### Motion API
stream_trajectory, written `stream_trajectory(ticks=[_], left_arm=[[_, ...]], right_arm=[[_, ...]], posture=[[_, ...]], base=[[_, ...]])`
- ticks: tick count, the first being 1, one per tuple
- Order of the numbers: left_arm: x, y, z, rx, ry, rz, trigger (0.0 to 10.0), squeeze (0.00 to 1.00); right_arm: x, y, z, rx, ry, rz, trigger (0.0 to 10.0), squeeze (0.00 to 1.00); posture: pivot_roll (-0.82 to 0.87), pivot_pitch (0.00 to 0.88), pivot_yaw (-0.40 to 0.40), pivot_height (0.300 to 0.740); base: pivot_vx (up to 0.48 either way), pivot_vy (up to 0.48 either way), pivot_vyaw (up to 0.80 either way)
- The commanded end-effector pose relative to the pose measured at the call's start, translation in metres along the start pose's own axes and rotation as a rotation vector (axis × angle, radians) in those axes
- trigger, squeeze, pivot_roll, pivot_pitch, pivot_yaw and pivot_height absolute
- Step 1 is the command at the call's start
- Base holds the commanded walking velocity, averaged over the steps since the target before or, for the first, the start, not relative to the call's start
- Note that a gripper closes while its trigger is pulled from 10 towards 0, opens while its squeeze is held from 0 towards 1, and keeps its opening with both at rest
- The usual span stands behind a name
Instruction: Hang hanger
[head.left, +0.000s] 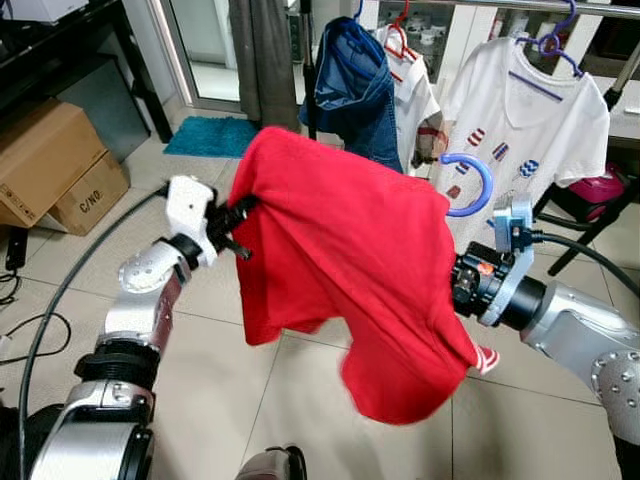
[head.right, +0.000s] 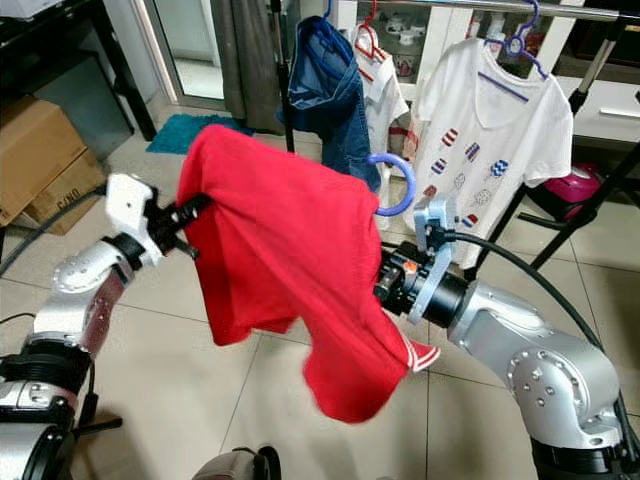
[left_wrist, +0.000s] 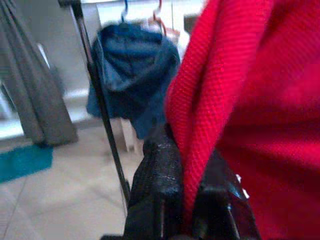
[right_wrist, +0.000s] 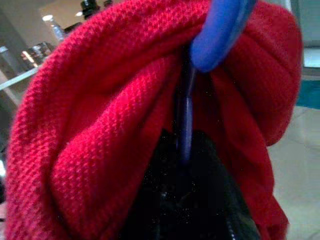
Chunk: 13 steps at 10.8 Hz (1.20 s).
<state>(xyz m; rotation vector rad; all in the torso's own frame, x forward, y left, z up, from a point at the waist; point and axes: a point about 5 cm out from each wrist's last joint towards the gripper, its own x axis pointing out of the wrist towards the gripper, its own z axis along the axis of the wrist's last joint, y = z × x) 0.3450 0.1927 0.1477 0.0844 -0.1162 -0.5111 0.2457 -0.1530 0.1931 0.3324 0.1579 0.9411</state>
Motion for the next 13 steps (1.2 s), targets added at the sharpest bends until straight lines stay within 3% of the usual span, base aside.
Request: stream_trajectory(ticks=[1, 4, 7, 11, 13], left_arm=[[-0.003, 0.008, 0.012, 0.015, -0.075, 0.053, 0.0, 0.00], [-0.011, 0.015, 0.021, 0.059, -0.160, 0.158, 0.0, 0.00], [-0.021, 0.019, 0.013, 0.076, -0.133, 0.213, 0.0, 0.00], [-0.024, -0.006, -0.017, 0.086, -0.034, 0.168, 0.0, 0.00], [-0.029, -0.010, -0.031, 0.083, 0.025, 0.232, 0.0, 0.00]], right_arm=[[-0.002, -0.006, 0.005, -0.016, -0.021, -0.053, 10.0, 0.00], [-0.007, -0.034, 0.010, 0.017, -0.090, -0.297, 10.0, 0.00], [-0.018, -0.048, 0.020, 0.071, -0.200, -0.416, 10.0, 0.00], [-0.013, -0.048, 0.032, 0.105, -0.296, -0.424, 10.0, 0.00], [-0.013, -0.049, 0.034, 0.096, -0.294, -0.431, 10.0, 0.00]], posture=[[-0.15, 0.061, 0.097, 0.740], [-0.15, 0.063, 0.099, 0.740], [-0.15, 0.060, 0.103, 0.740], [-0.15, 0.051, 0.097, 0.740], [-0.16, 0.046, 0.098, 0.740]], base=[[0.000, 0.000, 0.00], [0.000, 0.000, 0.00], [0.000, 0.000, 0.00], [0.000, 0.000, 0.00], [0.000, 0.000, 0.00]])
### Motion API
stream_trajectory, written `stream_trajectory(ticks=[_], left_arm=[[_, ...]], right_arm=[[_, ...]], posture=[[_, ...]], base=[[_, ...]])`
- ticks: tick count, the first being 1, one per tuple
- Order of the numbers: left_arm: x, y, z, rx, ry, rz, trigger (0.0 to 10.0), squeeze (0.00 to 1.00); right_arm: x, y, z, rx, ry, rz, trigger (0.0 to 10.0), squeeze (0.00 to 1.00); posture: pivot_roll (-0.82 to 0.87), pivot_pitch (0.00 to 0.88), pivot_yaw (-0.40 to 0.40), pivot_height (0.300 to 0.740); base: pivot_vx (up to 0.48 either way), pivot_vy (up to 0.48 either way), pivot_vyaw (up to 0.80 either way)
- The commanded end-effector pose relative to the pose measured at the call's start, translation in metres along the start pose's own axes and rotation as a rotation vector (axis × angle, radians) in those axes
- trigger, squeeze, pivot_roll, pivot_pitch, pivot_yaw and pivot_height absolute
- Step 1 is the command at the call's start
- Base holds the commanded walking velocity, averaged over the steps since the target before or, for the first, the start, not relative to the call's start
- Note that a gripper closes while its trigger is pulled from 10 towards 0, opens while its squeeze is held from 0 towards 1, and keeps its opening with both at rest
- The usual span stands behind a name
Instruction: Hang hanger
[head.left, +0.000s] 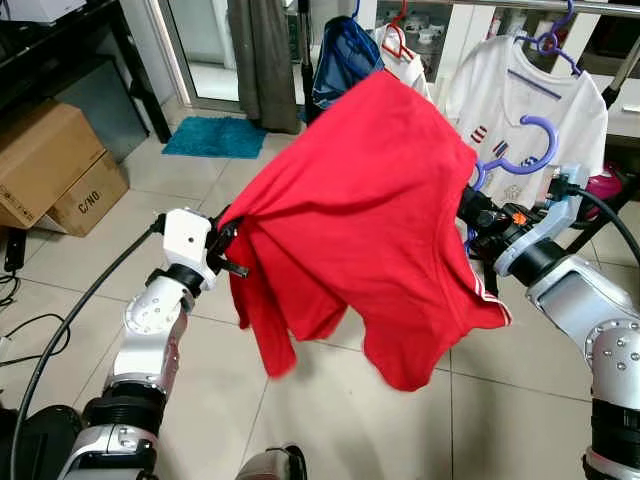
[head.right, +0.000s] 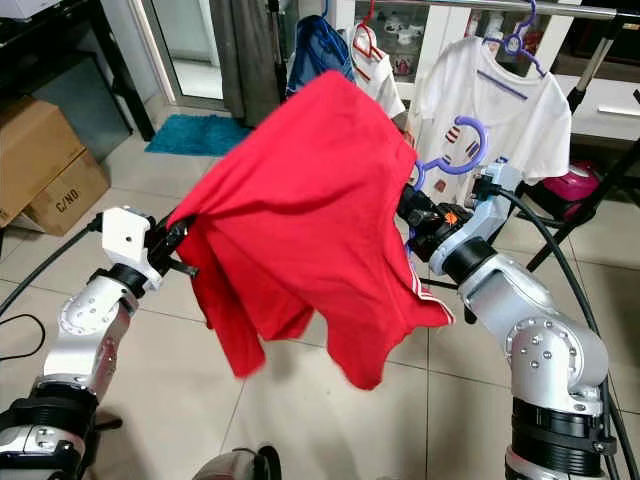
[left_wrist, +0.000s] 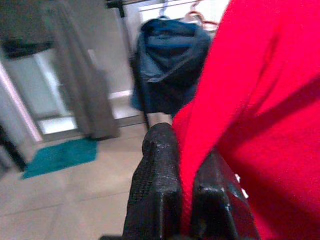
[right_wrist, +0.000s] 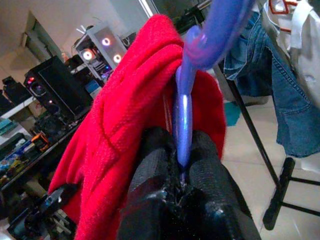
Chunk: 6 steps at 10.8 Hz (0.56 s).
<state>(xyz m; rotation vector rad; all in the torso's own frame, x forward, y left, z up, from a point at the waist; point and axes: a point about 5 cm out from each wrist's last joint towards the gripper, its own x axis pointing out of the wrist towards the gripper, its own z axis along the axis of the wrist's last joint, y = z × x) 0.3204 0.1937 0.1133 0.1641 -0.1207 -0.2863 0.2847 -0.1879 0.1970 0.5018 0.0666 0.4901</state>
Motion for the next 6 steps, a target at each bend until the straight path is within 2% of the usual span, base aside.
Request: stream_trajectory(ticks=[1, 2, 4, 6], left_arm=[[-0.006, 0.010, -0.007, 0.009, 0.040, 0.085, 0.0, 0.00], [-0.011, 0.023, -0.014, 0.016, 0.089, 0.220, 0.0, 0.00], [-0.020, 0.033, -0.021, -0.032, 0.122, 0.355, 0.0, 0.00], [-0.022, 0.022, -0.031, -0.057, 0.176, 0.363, 0.0, 0.00]], right_arm=[[-0.004, -0.002, 0.013, -0.036, -0.057, -0.025, 10.0, 0.00], [-0.004, -0.004, 0.012, -0.052, -0.044, -0.039, 10.0, 0.00], [-0.004, -0.004, 0.013, -0.059, -0.044, -0.046, 10.0, 0.00], [-0.001, -0.002, 0.014, -0.065, -0.040, -0.034, 10.0, 0.00]], posture=[[-0.16, 0.045, 0.097, 0.740], [-0.16, 0.044, 0.097, 0.740], [-0.16, 0.045, 0.095, 0.740], [-0.16, 0.045, 0.089, 0.740]], base=[[0.000, 0.000, 0.00], [0.000, 0.000, 0.00], [0.000, 0.000, 0.00], [0.000, 0.000, 0.00]])
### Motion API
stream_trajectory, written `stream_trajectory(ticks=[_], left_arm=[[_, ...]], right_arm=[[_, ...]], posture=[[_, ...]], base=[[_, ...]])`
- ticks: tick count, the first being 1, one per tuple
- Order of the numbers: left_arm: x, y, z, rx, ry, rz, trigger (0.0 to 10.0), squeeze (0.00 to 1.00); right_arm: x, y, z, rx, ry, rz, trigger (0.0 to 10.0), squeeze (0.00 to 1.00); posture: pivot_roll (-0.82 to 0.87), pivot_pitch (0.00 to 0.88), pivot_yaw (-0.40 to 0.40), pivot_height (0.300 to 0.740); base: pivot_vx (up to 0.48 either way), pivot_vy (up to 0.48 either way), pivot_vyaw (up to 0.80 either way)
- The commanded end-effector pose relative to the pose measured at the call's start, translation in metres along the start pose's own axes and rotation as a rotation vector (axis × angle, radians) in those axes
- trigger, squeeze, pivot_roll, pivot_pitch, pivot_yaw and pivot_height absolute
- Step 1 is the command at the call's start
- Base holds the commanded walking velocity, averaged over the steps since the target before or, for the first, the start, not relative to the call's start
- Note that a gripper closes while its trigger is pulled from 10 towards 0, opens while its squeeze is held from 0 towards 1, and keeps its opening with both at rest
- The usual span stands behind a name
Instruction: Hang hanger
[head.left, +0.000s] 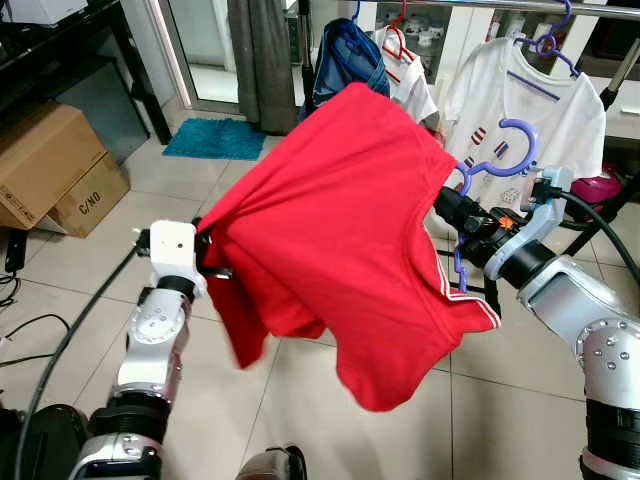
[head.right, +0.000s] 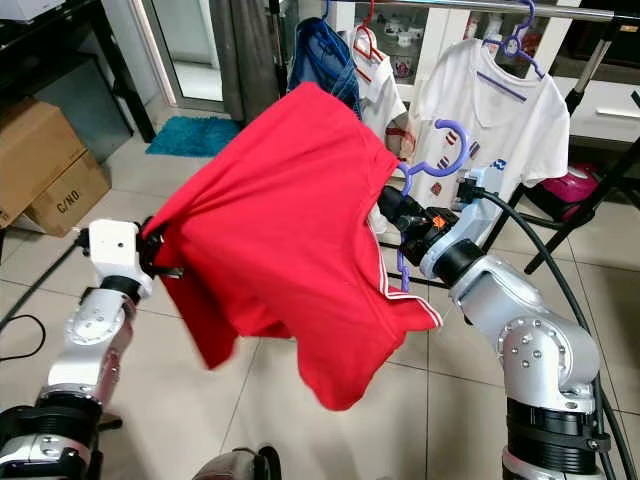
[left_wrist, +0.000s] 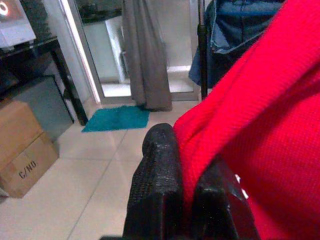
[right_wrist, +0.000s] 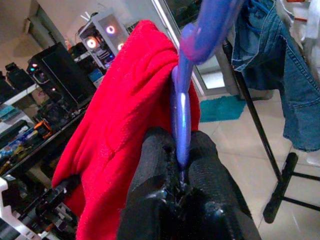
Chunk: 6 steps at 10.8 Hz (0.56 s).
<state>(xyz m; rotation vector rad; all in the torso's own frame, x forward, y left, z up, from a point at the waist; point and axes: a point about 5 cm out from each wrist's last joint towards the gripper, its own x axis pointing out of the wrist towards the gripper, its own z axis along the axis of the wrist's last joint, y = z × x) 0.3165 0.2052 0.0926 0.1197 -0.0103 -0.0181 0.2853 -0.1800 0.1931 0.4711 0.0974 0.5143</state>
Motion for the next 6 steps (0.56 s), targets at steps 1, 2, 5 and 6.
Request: stream_trajectory(ticks=[1, 2, 5, 6], left_arm=[[-0.007, 0.009, -0.019, -0.021, 0.109, 0.073, 0.0, 0.00], [-0.008, 0.005, -0.022, -0.027, 0.125, 0.062, 0.0, 0.00], [-0.013, -0.019, -0.037, -0.019, 0.247, -0.084, 0.0, 0.00], [-0.014, -0.019, -0.035, -0.014, 0.236, -0.127, 10.0, 0.31]], right_arm=[[-0.004, -0.006, 0.022, -0.047, -0.086, -0.050, 10.0, 0.00], [-0.004, -0.007, 0.024, -0.047, -0.094, -0.053, 10.0, 0.00], [-0.002, -0.009, 0.028, -0.108, -0.086, -0.084, 10.0, 0.00], [0.000, -0.004, 0.020, -0.200, -0.021, -0.059, 10.0, 0.00]], posture=[[-0.16, 0.045, 0.089, 0.740], [-0.16, 0.045, 0.089, 0.740], [-0.17, 0.050, 0.088, 0.740], [-0.17, 0.052, 0.085, 0.740]], base=[[0.000, 0.000, 0.00], [0.000, 0.000, 0.00], [0.000, 0.000, 0.00], [0.000, 0.000, 0.00]])
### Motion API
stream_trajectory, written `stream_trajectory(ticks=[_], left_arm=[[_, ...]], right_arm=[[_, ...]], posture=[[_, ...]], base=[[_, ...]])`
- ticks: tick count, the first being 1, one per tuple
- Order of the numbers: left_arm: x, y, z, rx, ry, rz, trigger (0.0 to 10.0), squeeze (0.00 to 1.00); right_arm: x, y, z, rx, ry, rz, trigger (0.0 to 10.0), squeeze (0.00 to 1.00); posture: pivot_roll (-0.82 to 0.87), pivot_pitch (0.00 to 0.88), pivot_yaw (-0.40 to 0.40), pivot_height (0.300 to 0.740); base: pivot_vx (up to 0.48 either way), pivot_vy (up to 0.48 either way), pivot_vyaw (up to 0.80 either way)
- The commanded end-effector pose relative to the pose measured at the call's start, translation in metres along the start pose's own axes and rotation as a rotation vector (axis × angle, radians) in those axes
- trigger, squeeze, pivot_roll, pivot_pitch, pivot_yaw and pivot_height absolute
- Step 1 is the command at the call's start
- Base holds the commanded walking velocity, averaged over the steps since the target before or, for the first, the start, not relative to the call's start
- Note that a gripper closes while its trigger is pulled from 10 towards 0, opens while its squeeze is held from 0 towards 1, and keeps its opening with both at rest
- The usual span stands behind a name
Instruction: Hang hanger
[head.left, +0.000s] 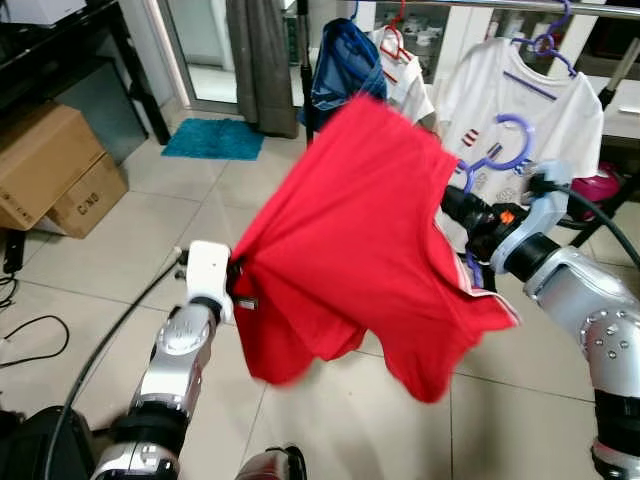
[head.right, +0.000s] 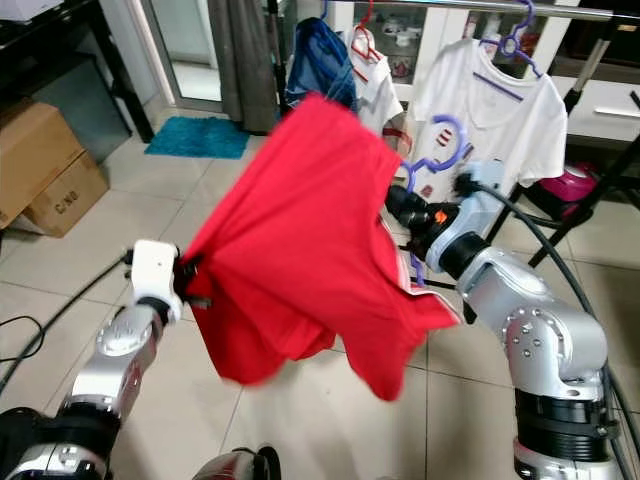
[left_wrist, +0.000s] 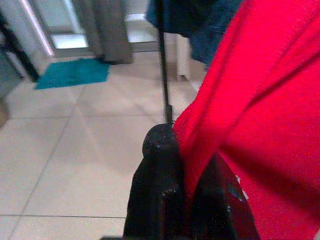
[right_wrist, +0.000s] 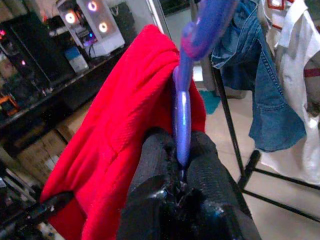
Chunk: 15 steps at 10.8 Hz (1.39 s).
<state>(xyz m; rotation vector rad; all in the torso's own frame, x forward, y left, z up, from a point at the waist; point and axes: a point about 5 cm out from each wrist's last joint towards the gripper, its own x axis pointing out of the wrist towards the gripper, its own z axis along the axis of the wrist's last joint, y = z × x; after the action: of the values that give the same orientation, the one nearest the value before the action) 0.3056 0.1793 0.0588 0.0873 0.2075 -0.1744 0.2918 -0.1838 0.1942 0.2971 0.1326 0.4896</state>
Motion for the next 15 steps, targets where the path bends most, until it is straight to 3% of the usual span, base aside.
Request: stream_trajectory(ticks=[1, 2, 4, 6, 9, 10, 12, 13, 14, 15], left_arm=[[-0.006, 0.015, -0.002, -0.001, 0.017, 0.022, 10.0, 1.00], [-0.011, 0.026, -0.001, 0.034, 0.027, 0.018, 10.0, 1.00], [-0.018, 0.032, 0.001, 0.143, 0.058, -0.099, 10.0, 1.00], [-0.017, 0.035, 0.013, 0.194, 0.034, -0.166, 10.0, 1.00], [-0.013, 0.017, 0.042, 0.226, -0.102, -0.345, 10.0, 1.00], [-0.009, 0.023, 0.064, 0.304, -0.159, -0.368, 10.0, 1.00], [-0.008, 0.047, 0.095, 0.342, -0.227, -0.322, 10.0, 0.95], [-0.010, 0.058, 0.113, 0.322, -0.274, -0.349, 10.0, 0.00], [-0.017, 0.056, 0.124, 0.267, -0.302, -0.502, 10.0, 0.00], [-0.020, 0.056, 0.122, 0.256, -0.279, -0.569, 10.0, 0.00]], right_arm=[[-0.004, 0.003, 0.012, -0.076, -0.057, 0.000, 10.0, 0.00], [-0.002, 0.007, 0.006, -0.148, -0.004, 0.010, 10.0, 0.00], [-0.002, 0.009, -0.001, -0.230, 0.077, 0.046, 10.0, 0.00], [-0.002, 0.010, -0.005, -0.281, 0.119, 0.067, 10.0, 0.00], [-0.004, 0.022, -0.002, -0.324, 0.126, 0.193, 10.0, 0.00], [-0.009, 0.027, 0.000, -0.373, 0.155, 0.268, 10.0, 0.00], [-0.015, 0.033, 0.003, -0.386, 0.157, 0.373, 10.0, 0.00], [-0.021, 0.041, 0.006, -0.376, 0.150, 0.474, 10.0, 0.00], [-0.025, 0.046, 0.005, -0.366, 0.162, 0.545, 10.0, 0.00], [-0.026, 0.047, 0.005, -0.368, 0.166, 0.563, 10.0, 0.00]], posture=[[-0.17, 0.053, 0.084, 0.740], [-0.17, 0.054, 0.084, 0.740], [-0.16, 0.053, 0.081, 0.740], [-0.16, 0.050, 0.080, 0.740], [-0.16, 0.044, 0.077, 0.740], [-0.17, 0.043, 0.078, 0.740], [-0.17, 0.042, 0.075, 0.740], [-0.16, 0.041, 0.069, 0.740], [-0.16, 0.041, 0.066, 0.740], [-0.16, 0.040, 0.065, 0.740]], base=[[0.000, 0.000, 0.00], [0.000, 0.000, 0.00], [0.000, 0.000, 0.00], [0.000, 0.000, 0.00], [0.000, 0.000, 0.00], [0.000, 0.000, 0.00], [0.000, 0.000, 0.00], [0.000, 0.000, 0.00], [0.000, 0.000, 0.00], [0.000, 0.000, 0.00]])
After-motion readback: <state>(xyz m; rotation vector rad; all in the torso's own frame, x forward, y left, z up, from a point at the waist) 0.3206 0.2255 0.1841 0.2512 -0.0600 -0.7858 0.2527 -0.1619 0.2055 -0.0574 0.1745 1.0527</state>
